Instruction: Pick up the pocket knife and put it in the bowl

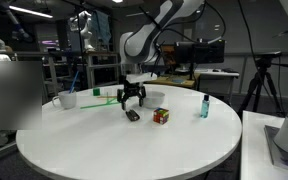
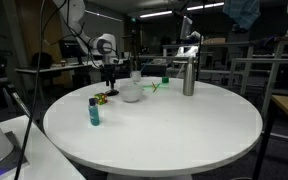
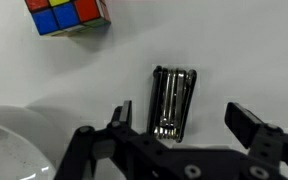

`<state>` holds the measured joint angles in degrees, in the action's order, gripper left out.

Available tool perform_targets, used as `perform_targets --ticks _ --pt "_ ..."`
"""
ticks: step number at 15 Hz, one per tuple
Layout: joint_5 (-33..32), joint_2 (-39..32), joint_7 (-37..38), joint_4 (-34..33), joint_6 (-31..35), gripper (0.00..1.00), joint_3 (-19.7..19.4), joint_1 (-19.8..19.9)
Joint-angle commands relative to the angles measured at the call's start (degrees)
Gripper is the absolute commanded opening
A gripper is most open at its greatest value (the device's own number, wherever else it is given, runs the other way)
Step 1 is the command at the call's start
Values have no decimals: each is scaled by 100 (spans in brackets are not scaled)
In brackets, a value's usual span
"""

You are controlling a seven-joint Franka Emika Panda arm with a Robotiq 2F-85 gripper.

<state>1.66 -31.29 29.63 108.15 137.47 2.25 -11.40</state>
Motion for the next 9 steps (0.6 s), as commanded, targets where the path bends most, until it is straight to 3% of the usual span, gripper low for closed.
perform_targets --ticks 1,9 --pt "70 -69 -15 -27 -31 100 -128 -47" --pt "142 -330 -33 -86 32 100 -191 -16"
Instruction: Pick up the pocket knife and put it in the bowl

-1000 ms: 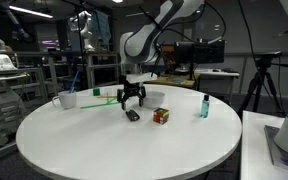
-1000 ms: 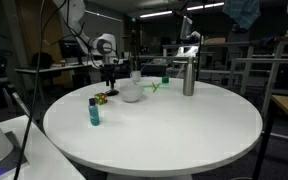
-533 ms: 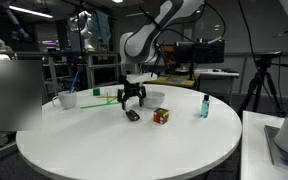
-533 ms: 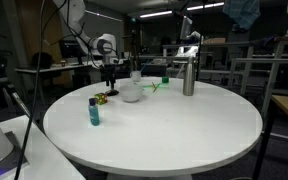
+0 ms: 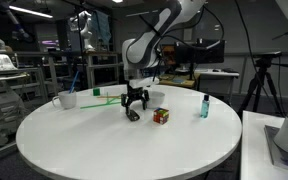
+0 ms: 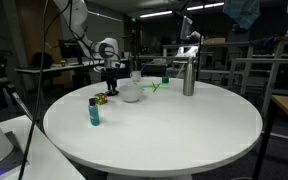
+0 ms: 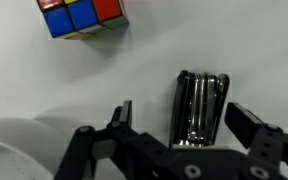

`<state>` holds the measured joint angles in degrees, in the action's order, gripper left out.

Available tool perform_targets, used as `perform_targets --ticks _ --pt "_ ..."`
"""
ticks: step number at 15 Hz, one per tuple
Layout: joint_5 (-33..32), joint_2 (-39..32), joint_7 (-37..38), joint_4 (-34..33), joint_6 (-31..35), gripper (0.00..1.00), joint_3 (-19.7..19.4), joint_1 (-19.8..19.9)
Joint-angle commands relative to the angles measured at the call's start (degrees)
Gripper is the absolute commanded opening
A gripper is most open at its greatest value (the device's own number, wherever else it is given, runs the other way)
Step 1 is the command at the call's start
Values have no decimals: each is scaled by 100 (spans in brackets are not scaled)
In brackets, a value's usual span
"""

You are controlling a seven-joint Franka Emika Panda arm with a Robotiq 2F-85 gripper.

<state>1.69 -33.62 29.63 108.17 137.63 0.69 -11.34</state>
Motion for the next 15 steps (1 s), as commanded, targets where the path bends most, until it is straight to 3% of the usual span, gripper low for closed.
perform_targets --ticks 1,11,12,13,15 --pt "145 -126 -34 -102 5 100 -35 -22" --pt "128 -431 -114 -375 -140 100 19 -69" --pt "101 -458 -118 -400 -150 75 10 -83" --pt "137 -492 -163 -431 -143 73 41 -60" --pt "143 -500 -176 -459 -138 59 56 -62"
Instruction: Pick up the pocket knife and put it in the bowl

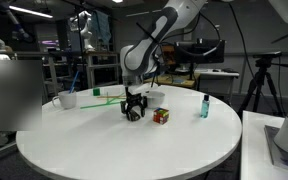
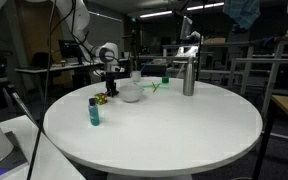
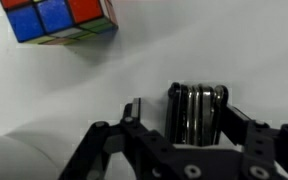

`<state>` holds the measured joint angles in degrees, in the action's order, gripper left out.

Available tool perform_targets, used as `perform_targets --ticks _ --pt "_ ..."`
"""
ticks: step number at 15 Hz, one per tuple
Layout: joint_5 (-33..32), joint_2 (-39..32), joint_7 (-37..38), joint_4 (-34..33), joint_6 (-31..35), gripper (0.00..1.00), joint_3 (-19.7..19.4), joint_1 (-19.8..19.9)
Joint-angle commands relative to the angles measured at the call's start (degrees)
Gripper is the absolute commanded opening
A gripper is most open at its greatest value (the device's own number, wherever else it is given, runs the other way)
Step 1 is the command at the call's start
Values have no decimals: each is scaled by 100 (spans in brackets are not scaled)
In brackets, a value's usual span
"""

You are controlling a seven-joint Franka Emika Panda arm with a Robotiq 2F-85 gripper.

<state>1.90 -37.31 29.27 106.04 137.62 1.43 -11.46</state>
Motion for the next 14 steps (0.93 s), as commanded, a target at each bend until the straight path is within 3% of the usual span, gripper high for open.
perform_targets --ticks 1,5,14 --pt "116 -141 -124 -284 -151 49 -21 -57" --pt "109 -117 -112 -329 -179 20 -7 -69" --pt "-69 301 70 -91 -122 20 -127 -326"
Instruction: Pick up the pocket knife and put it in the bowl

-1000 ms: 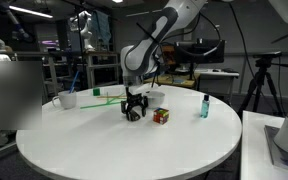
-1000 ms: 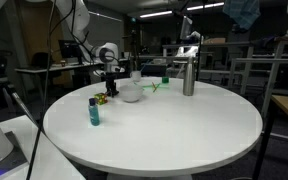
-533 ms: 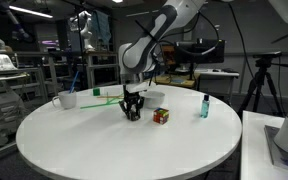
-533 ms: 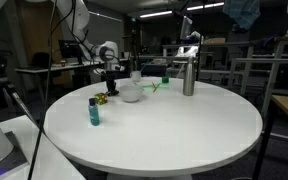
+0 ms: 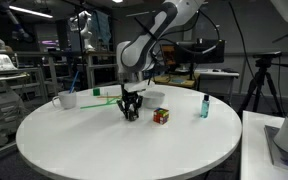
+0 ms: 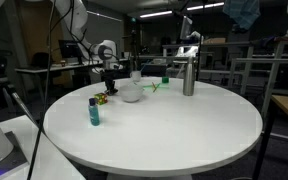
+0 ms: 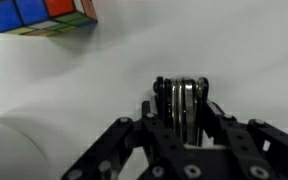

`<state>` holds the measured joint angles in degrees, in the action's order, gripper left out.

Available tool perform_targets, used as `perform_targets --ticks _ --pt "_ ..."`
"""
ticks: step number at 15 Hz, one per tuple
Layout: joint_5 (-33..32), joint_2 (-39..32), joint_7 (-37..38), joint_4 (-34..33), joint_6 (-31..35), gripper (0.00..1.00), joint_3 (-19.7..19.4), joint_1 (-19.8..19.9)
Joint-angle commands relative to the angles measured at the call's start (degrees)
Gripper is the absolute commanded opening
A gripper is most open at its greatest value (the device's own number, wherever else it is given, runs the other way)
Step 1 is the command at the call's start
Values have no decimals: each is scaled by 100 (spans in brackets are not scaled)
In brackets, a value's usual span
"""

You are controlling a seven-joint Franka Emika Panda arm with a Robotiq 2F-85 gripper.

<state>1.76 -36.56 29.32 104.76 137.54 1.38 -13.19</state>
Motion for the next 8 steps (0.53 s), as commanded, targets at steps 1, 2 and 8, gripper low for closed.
perform_targets --ticks 1,2,8 --pt "-90 276 97 71 -101 20 -151 -197" --pt "-109 304 114 84 -88 20 -162 -222" --pt "-275 520 259 168 -94 20 -301 -365"
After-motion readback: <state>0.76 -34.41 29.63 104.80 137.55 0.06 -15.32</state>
